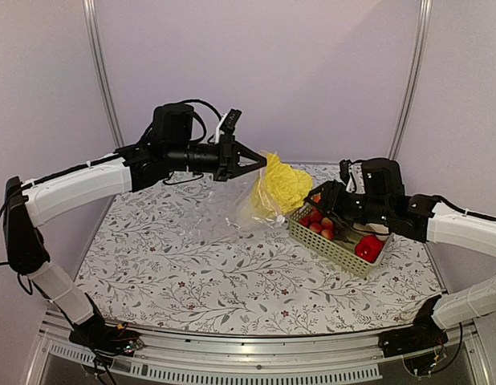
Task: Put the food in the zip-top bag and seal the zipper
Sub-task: Adjust the zipper food storage bag at the center of the board, then pick up the fake fruit from the bin.
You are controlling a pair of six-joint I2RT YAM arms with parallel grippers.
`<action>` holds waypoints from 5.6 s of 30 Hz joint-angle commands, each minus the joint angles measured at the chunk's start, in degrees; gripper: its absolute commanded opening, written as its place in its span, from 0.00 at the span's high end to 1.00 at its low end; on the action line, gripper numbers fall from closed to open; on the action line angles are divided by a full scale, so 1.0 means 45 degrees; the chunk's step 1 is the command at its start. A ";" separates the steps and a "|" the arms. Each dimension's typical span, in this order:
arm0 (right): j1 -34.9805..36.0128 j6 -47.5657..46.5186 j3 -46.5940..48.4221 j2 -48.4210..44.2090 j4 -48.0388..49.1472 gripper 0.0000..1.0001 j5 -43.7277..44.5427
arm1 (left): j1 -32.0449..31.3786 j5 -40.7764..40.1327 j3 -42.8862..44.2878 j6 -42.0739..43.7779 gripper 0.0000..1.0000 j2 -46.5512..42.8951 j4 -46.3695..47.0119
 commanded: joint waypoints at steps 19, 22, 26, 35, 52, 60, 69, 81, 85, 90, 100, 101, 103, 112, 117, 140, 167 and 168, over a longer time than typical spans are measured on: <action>-0.0076 0.0947 0.1003 0.2001 0.2400 0.66 -0.1929 | 0.0074 0.0237 -0.0167 0.0033 1.00 -0.0699 0.0738; -0.0076 0.1184 0.0958 0.2204 0.2744 0.70 -0.2171 | 0.0074 0.0220 -0.0171 0.0040 1.00 -0.0683 0.0747; -0.0075 0.1498 0.0914 0.2347 0.3249 0.77 -0.2540 | 0.0074 0.0157 -0.0191 0.0037 1.00 -0.0633 0.0747; -0.0076 0.1892 0.0875 0.2748 0.3920 0.93 -0.2983 | 0.0093 0.0172 -0.0117 -0.0007 1.00 -0.0544 0.0867; 0.0668 -0.2011 0.3897 0.0609 -0.0833 1.00 -0.1214 | 0.1474 -0.2792 -0.0577 0.3637 1.00 -0.1726 -0.5999; 0.1105 -0.3309 0.5740 0.1849 -0.1971 1.00 -0.1192 | 0.1480 -0.2854 0.0069 0.3870 1.00 -0.1614 -0.5687; 0.1135 -0.3682 0.6284 0.2111 -0.2552 1.00 -0.0494 | 0.1574 -0.2241 0.0679 0.3906 1.00 -0.1669 -0.5324; 0.1124 -0.3160 0.5231 0.2585 -0.2777 0.85 -0.0246 | 0.2001 -0.1734 -0.0175 0.3444 1.00 -0.1617 -0.4657; 0.1131 -0.4066 0.5592 0.1850 -0.3931 0.45 0.0909 | 0.2131 -0.1363 -0.0162 0.3383 1.00 -0.1522 -0.4490; 0.0761 -0.5194 0.6040 0.0617 -0.6155 0.20 0.3099 | 0.2216 -0.0876 -0.0132 0.3462 1.00 -0.1531 -0.4306; -0.2718 -0.4998 0.4458 -0.0639 -0.8413 0.09 0.2117 | 0.2319 -0.0436 -0.0156 0.3426 1.00 -0.1551 -0.4075; -0.2974 -0.4962 0.4275 -0.0498 -0.8455 0.09 0.1754 | 0.2320 -0.0386 -0.0143 0.3411 1.00 -0.1559 -0.4033; -0.3179 -0.4927 0.3886 -0.0012 -0.8477 0.10 0.1573 | 0.2320 -0.0338 -0.0142 0.3384 1.00 -0.1564 -0.3961; -0.3163 -0.4198 0.2382 0.2330 -0.6127 0.19 -0.0225 | 0.2320 -0.0337 -0.0171 0.3385 1.00 -0.1657 -0.3986; -0.2973 -0.4192 0.2505 0.3776 -0.5556 0.32 0.0102 | 0.2339 -0.0361 -0.0182 0.3415 1.00 -0.1649 -0.4062; -0.2352 -0.4354 0.3625 0.7115 -0.4454 0.69 0.3547 | 0.2354 -0.0395 -0.0056 0.3463 1.00 -0.1608 -0.4207; -0.1979 -0.4997 0.6225 -0.1021 -0.5546 0.90 0.1384 | 0.2202 0.0187 0.0501 0.3065 1.00 -0.0864 -0.3577; -0.1866 -0.4903 0.6388 -0.1024 -0.5333 0.90 0.1328 | 0.2161 0.0205 0.0520 0.3051 1.00 -0.0816 -0.3560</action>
